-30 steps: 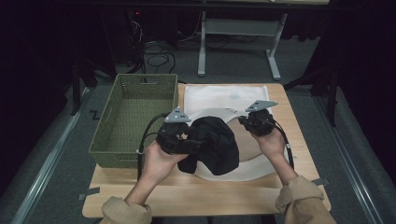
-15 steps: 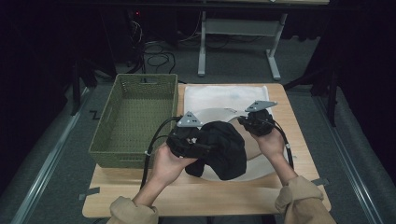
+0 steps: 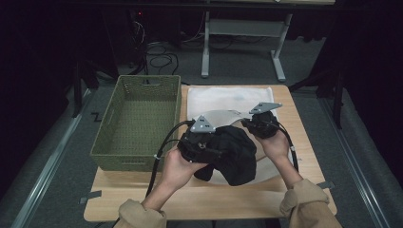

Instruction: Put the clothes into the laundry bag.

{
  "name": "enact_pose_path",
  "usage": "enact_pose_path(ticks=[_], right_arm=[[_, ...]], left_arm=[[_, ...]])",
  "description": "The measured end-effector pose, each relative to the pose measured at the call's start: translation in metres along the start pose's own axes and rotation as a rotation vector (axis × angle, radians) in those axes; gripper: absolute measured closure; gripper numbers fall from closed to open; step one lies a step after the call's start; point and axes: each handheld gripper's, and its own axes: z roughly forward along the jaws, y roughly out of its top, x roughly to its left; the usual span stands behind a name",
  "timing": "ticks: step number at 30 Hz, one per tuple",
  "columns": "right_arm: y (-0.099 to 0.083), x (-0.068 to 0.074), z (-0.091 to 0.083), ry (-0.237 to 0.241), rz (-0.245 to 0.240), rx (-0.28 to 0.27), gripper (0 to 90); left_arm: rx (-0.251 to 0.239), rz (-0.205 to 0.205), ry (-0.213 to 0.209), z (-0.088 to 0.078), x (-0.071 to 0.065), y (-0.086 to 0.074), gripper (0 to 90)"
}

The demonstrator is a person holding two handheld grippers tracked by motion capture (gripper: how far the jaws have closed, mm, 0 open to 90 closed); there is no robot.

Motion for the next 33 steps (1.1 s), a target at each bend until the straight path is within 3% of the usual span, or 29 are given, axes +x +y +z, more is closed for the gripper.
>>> enact_pose_path(ticks=[22, 33], right_arm=[[0.001, 0.000, -0.002, 0.008, -0.008, 0.002, 87.8], [0.002, 0.000, -0.004, 0.014, -0.009, 0.002, 87.7]], left_arm=[[-0.007, 0.024, -0.030, 0.034, -0.016, 0.002, 40.6], [-0.007, 0.026, -0.018, 0.041, -0.017, 0.000, 40.6]])
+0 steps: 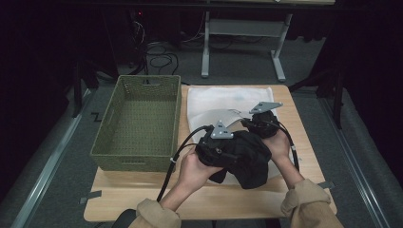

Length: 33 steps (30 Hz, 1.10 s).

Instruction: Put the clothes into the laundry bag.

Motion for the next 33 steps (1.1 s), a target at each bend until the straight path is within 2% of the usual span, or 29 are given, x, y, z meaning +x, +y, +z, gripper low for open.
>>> enact_pose_path(ticks=[5, 22, 33], right_arm=[[0.000, 0.000, -0.001, 0.000, 0.004, 0.001, 87.8], [0.000, 0.001, 0.000, 0.000, -0.005, -0.005, 87.8], [0.000, 0.002, -0.001, 0.013, -0.010, -0.001, 87.8]], left_arm=[[0.000, -0.006, -0.009, 0.005, -0.001, -0.002, 40.5], [0.035, -0.014, 0.030, 0.021, 0.007, -0.011, 40.4], [0.054, -0.039, 0.042, 0.027, 0.013, -0.017, 40.4]])
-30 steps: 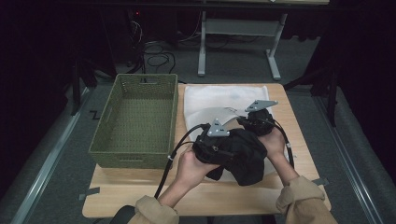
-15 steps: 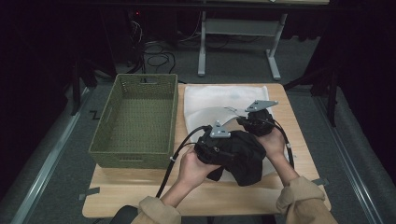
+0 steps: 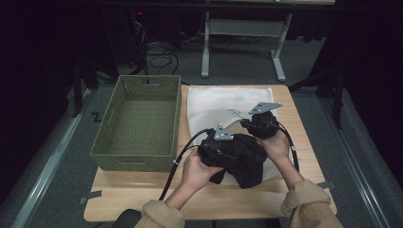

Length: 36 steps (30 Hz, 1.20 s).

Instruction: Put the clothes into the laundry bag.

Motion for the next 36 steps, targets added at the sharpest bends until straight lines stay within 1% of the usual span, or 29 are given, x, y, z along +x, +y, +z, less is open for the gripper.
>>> enact_pose_path(ticks=[4, 9, 11, 14, 17, 22, 26, 27, 28, 29, 33, 36], right_arm=[[0.000, 0.001, 0.000, 0.003, -0.005, 0.001, 87.8], [0.001, 0.002, 0.001, 0.005, 0.001, 0.001, 87.8], [0.001, 0.002, 0.001, 0.005, -0.004, 0.000, 87.8], [0.001, 0.001, 0.000, 0.006, -0.003, 0.000, 87.8], [0.001, 0.001, 0.000, 0.006, 0.003, 0.000, 87.8], [0.001, 0.001, 0.000, 0.009, -0.009, -0.003, 87.8], [0.001, 0.002, -0.001, 0.007, -0.003, -0.002, 87.8], [0.001, 0.002, -0.001, 0.008, -0.009, -0.006, 87.8], [0.001, 0.002, -0.001, 0.010, -0.003, -0.006, 87.8], [0.001, 0.002, -0.001, 0.009, -0.007, -0.005, 87.8], [0.001, 0.002, -0.001, 0.009, 0.000, 0.000, 87.8], [0.001, 0.002, -0.002, 0.008, -0.010, -0.008, 87.8]], left_arm=[[0.003, 0.000, 0.002, 0.001, 0.001, -0.001, 40.3], [0.010, -0.006, 0.010, 0.005, 0.003, -0.003, 40.2], [0.008, -0.014, 0.006, 0.006, 0.004, -0.003, 40.2], [0.015, -0.012, 0.006, 0.008, 0.004, -0.003, 40.3], [0.019, -0.013, 0.011, 0.009, 0.005, -0.003, 40.2], [0.019, -0.021, 0.019, 0.012, 0.007, -0.004, 40.1], [0.025, -0.024, 0.024, 0.015, 0.008, -0.006, 39.9], [0.026, -0.025, 0.026, 0.015, 0.009, -0.006, 39.9], [0.028, -0.028, 0.029, 0.016, 0.010, -0.006, 39.9], [0.029, -0.032, 0.030, 0.017, 0.011, -0.006, 39.9], [0.032, -0.029, 0.049, 0.019, 0.014, -0.007, 39.7], [0.037, -0.038, 0.049, 0.020, 0.015, -0.008, 39.7]])
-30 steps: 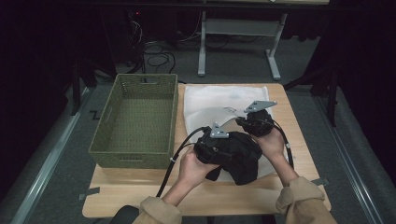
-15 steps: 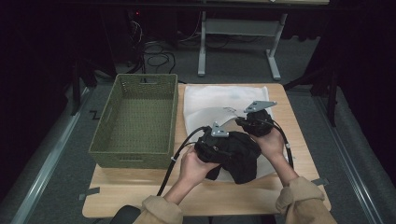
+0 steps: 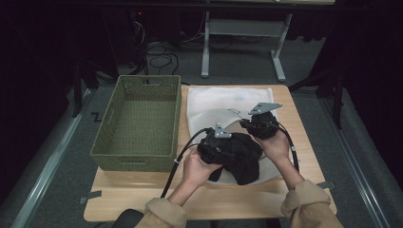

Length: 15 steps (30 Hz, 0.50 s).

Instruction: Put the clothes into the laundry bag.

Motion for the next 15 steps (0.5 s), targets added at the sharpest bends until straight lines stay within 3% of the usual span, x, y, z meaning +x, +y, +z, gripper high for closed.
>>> enact_pose_path(ticks=[15], right_arm=[[0.0008, 0.0016, -0.0029, 0.004, -0.001, -0.008, 87.8]], left_arm=[[0.014, -0.015, 0.021, 0.0100, 0.0056, -0.0011, 39.4]])
